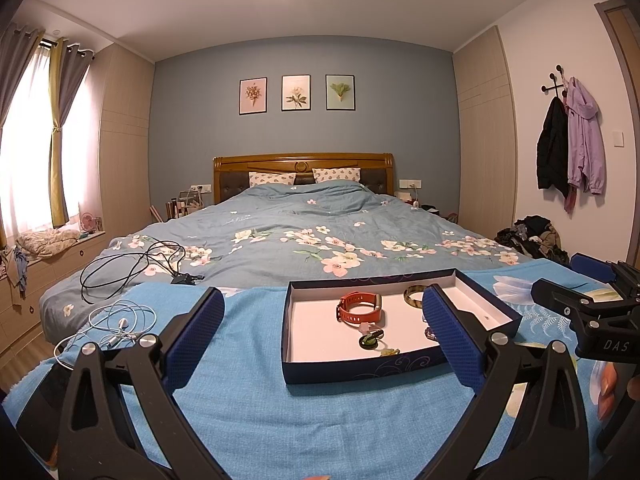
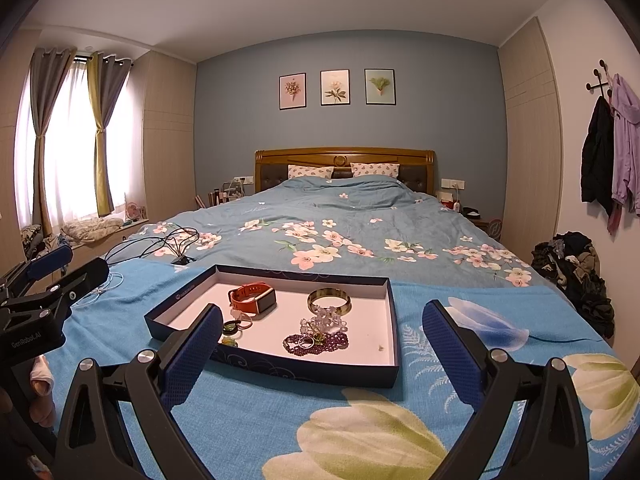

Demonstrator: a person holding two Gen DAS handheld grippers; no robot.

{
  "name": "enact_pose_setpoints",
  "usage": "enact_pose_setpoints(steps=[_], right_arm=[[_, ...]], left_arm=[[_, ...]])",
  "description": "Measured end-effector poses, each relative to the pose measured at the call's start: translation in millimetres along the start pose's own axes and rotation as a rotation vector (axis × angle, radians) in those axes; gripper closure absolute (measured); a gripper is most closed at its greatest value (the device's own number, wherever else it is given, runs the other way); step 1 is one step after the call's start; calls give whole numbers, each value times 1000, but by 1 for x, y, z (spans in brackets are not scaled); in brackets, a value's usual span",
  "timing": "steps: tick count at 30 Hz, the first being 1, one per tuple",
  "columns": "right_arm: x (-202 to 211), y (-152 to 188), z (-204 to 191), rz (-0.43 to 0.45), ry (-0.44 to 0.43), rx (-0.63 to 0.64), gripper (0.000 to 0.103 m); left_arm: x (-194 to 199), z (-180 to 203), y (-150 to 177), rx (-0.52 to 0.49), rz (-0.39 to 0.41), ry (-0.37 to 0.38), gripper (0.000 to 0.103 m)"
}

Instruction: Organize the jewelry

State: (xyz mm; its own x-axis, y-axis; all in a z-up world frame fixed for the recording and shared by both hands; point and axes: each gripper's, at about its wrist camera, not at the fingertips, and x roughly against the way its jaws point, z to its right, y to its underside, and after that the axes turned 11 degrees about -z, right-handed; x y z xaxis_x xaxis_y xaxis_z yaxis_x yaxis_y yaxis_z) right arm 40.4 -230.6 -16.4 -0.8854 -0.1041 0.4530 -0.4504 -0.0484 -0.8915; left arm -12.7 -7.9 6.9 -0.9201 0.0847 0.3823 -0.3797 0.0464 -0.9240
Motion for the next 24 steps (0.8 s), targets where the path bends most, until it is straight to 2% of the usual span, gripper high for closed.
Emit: enact_pose_setpoints(steps=[24], right_arm=[[0, 3, 3, -3, 5, -6, 7]], left_arm=[[-2, 0, 0, 0, -9, 1, 6]])
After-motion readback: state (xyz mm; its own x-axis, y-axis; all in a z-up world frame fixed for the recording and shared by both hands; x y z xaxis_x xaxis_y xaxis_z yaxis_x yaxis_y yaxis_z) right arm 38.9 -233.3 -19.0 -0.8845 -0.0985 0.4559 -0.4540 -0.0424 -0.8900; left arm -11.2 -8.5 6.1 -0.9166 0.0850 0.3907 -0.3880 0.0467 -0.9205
